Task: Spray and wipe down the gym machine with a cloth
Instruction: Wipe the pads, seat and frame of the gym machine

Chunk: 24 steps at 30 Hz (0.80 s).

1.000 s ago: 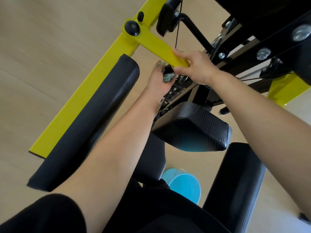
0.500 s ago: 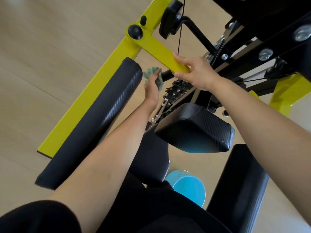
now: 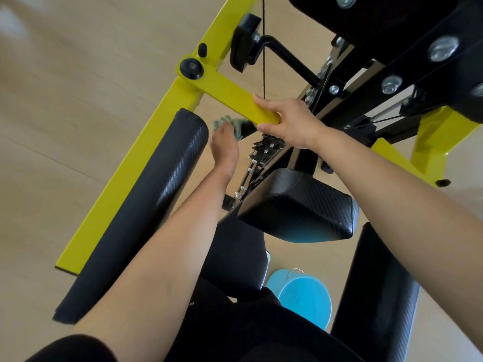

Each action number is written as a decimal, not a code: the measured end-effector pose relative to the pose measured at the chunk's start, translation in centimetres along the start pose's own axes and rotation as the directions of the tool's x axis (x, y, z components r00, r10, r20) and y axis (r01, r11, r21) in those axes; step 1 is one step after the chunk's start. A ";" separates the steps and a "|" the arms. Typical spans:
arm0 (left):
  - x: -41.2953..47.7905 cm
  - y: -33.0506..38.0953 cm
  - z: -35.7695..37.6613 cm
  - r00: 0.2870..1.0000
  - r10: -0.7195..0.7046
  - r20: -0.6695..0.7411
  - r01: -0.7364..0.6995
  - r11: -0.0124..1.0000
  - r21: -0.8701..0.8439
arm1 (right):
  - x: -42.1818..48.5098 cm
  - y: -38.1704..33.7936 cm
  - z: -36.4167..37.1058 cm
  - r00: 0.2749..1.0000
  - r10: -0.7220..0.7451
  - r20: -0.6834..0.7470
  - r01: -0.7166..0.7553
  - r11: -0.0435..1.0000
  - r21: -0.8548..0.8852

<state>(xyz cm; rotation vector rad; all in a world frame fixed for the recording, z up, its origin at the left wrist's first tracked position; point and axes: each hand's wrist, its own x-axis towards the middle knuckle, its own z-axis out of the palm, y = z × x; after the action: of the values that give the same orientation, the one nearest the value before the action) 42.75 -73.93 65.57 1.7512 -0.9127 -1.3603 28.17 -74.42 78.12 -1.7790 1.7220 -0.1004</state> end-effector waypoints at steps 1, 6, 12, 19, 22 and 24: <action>0.1 0.0 0.0 0.999 -0.023 0.031 0.021 0.998 0.059 | 0.0 -0.1 0.0 1.000 0.003 0.004 -0.003 1.000 0.003; -0.1 0.0 0.5 0.995 -0.096 0.024 0.097 0.994 -0.047 | -0.2 -0.4 -0.1 1.000 0.005 0.016 -0.005 1.000 0.026; -2.3 0.0 0.1 0.941 0.316 0.122 -0.308 0.948 -0.084 | -0.3 -0.4 -0.1 1.000 0.003 0.002 -0.003 1.000 0.009; -1.3 -2.7 -1.3 0.948 0.270 0.170 -0.306 0.919 0.248 | -0.4 -0.7 -0.3 1.000 0.014 0.008 -0.014 1.000 0.026; -2.0 -1.3 -1.1 0.916 0.353 0.190 -0.395 0.878 0.272 | -0.4 -0.6 -0.2 1.000 0.020 0.004 -0.020 1.000 0.023; -2.4 -0.5 -0.9 0.874 0.440 0.209 -0.484 0.831 0.273 | -0.3 -0.6 -0.1 1.000 0.025 0.005 -0.025 0.999 0.026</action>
<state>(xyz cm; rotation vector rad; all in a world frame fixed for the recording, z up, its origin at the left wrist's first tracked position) 43.20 -71.48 66.36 1.5235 -1.5945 -1.0573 28.62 -74.17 78.59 -1.7371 1.7316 -0.1067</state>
